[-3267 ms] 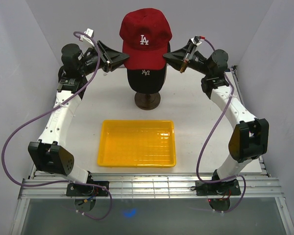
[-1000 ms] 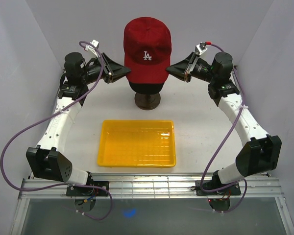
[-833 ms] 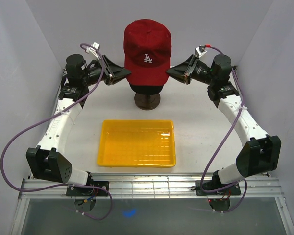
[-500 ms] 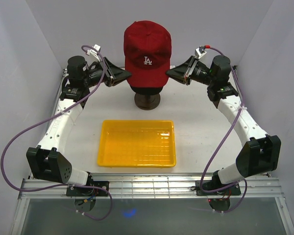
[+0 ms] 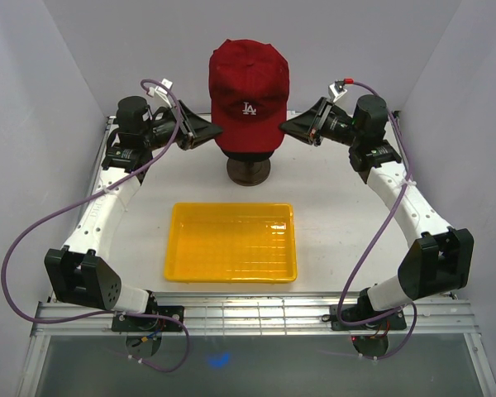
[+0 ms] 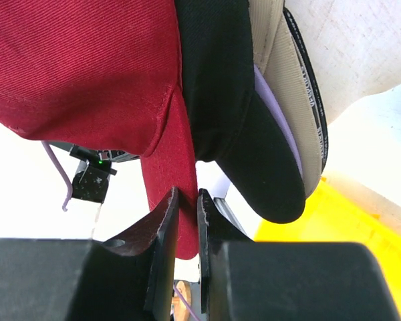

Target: Stack the hats

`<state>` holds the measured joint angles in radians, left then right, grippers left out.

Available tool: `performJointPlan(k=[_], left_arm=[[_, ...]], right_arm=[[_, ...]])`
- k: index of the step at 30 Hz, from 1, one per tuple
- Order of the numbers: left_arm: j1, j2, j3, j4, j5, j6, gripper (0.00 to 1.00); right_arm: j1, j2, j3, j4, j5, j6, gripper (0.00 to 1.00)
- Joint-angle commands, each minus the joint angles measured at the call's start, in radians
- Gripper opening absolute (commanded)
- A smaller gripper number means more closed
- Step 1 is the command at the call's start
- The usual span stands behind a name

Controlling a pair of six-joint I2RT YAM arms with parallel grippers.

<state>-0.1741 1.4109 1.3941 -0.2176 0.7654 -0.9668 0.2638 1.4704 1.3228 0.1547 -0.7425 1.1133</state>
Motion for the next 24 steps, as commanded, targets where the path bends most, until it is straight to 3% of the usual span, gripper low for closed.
performJointPlan(k=[1, 24], left_arm=[[0.004, 0.003, -0.024, -0.111, -0.08, 0.06, 0.0], [0.005, 0.031, -0.046, -0.186, -0.155, 0.111, 0.0]], right_arm=[[-0.011, -0.001, -0.028, -0.092, 0.058, -0.064, 0.09], [-0.015, 0.008, 0.001, -0.242, 0.146, -0.19, 0.08]])
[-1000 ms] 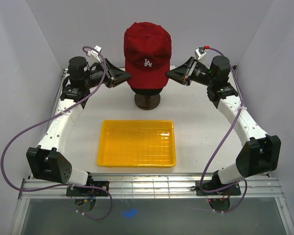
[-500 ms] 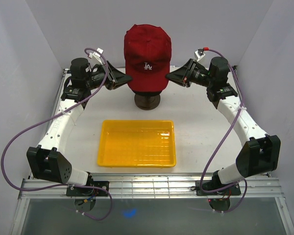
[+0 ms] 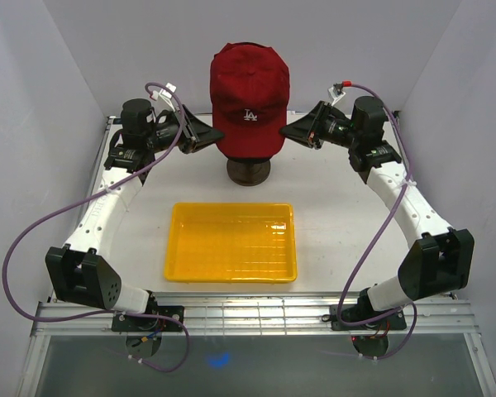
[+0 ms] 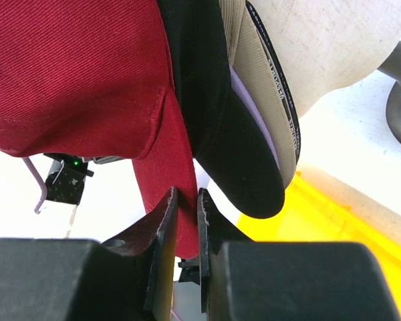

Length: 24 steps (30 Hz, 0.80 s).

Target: Stack the hats

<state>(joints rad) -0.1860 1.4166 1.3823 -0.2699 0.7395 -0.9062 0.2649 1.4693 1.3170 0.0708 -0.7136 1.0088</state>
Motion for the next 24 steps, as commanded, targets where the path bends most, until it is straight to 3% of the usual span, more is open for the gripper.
performJointPlan(k=[1, 20, 24], left_arm=[[0.017, 0.028, -0.032, -0.135, -0.134, 0.052, 0.0], [0.017, 0.048, 0.014, -0.195, -0.195, 0.066, 0.0], [0.017, 0.045, 0.035, -0.201, -0.19, 0.067, 0.09]], right_arm=[[-0.018, 0.008, 0.007, -0.167, 0.123, -0.09, 0.08], [-0.016, 0.017, 0.074, -0.289, 0.201, -0.187, 0.11], [-0.016, 0.013, 0.091, -0.295, 0.201, -0.187, 0.15]])
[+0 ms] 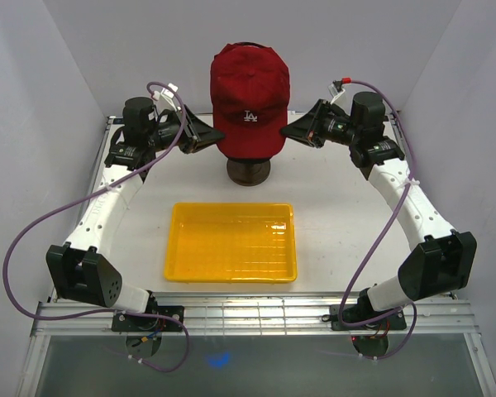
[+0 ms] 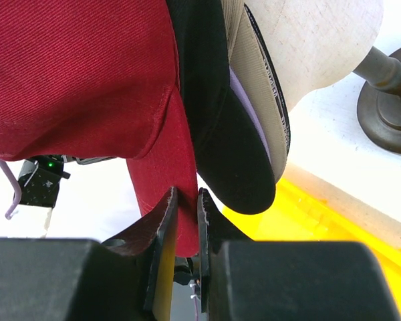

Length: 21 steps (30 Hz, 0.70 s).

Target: Stack the hats

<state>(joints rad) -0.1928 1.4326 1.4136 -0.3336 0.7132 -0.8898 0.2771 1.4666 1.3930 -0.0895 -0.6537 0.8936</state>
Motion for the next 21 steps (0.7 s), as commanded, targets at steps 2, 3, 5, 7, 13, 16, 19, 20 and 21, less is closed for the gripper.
performJointPlan(k=[2, 3, 5, 7, 13, 16, 19, 20, 21], left_arm=[[0.024, 0.026, 0.016, -0.14, -0.162, 0.049, 0.14], [0.024, 0.026, 0.019, -0.142, -0.162, 0.051, 0.17], [0.023, 0.025, 0.024, -0.147, -0.162, 0.052, 0.24], [0.024, 0.023, 0.024, -0.147, -0.162, 0.052, 0.29], [0.024, 0.015, 0.022, -0.148, -0.164, 0.051, 0.42], [0.024, 0.009, 0.022, -0.145, -0.166, 0.052, 0.47], [0.024, 0.003, 0.024, -0.145, -0.167, 0.055, 0.5], [0.023, 0.003, 0.024, -0.147, -0.167, 0.054, 0.5], [0.024, 0.002, 0.024, -0.145, -0.166, 0.055, 0.51]], right_arm=[[-0.029, 0.014, 0.021, -0.139, 0.144, -0.071, 0.17], [-0.029, 0.012, 0.024, -0.139, 0.143, -0.071, 0.18], [-0.029, 0.012, 0.027, -0.141, 0.14, -0.071, 0.21], [-0.029, 0.012, 0.031, -0.142, 0.138, -0.071, 0.23], [-0.029, 0.005, 0.029, -0.142, 0.135, -0.074, 0.28], [-0.029, 0.0, 0.031, -0.141, 0.134, -0.073, 0.29], [-0.029, -0.005, 0.034, -0.139, 0.132, -0.073, 0.29], [-0.029, -0.005, 0.034, -0.139, 0.132, -0.073, 0.29], [-0.029, -0.005, 0.034, -0.141, 0.131, -0.073, 0.29]])
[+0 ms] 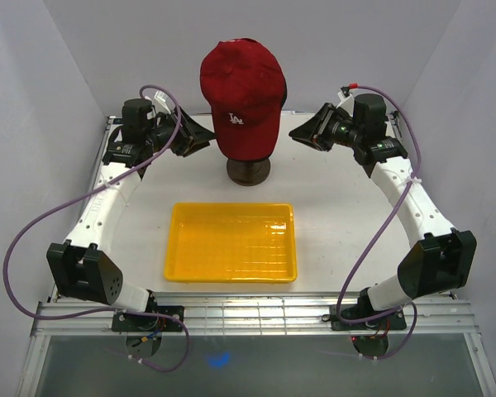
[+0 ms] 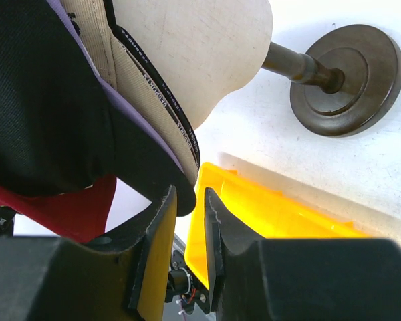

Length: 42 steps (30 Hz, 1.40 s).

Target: Stack the hats

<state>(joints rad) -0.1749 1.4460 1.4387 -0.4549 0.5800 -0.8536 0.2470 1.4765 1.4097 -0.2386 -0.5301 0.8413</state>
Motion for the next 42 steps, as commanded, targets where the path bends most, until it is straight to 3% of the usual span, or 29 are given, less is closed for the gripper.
performJointPlan(k=[1, 12, 22, 27, 32, 42], left_arm=[[0.005, -0.013, 0.0, -0.022, -0.032, 0.019, 0.51], [0.003, -0.03, 0.097, -0.063, -0.061, 0.05, 0.52], [0.003, -0.052, 0.281, -0.13, -0.184, 0.07, 0.52], [0.005, -0.059, 0.315, -0.079, -0.189, 0.038, 0.53], [0.003, -0.065, 0.312, 0.031, -0.17, -0.001, 0.53], [0.0, -0.015, 0.305, 0.219, -0.121, -0.07, 0.54]], right_arm=[[0.001, -0.016, 0.017, 0.01, 0.007, -0.019, 0.29], [-0.014, -0.036, 0.046, -0.027, 0.03, -0.025, 0.31], [-0.046, -0.045, 0.239, -0.038, 0.036, -0.01, 0.44], [-0.046, -0.025, 0.357, 0.034, 0.018, 0.008, 0.51], [-0.046, 0.031, 0.368, 0.286, -0.063, 0.125, 0.53], [-0.046, 0.185, 0.46, 0.41, -0.14, 0.24, 0.53]])
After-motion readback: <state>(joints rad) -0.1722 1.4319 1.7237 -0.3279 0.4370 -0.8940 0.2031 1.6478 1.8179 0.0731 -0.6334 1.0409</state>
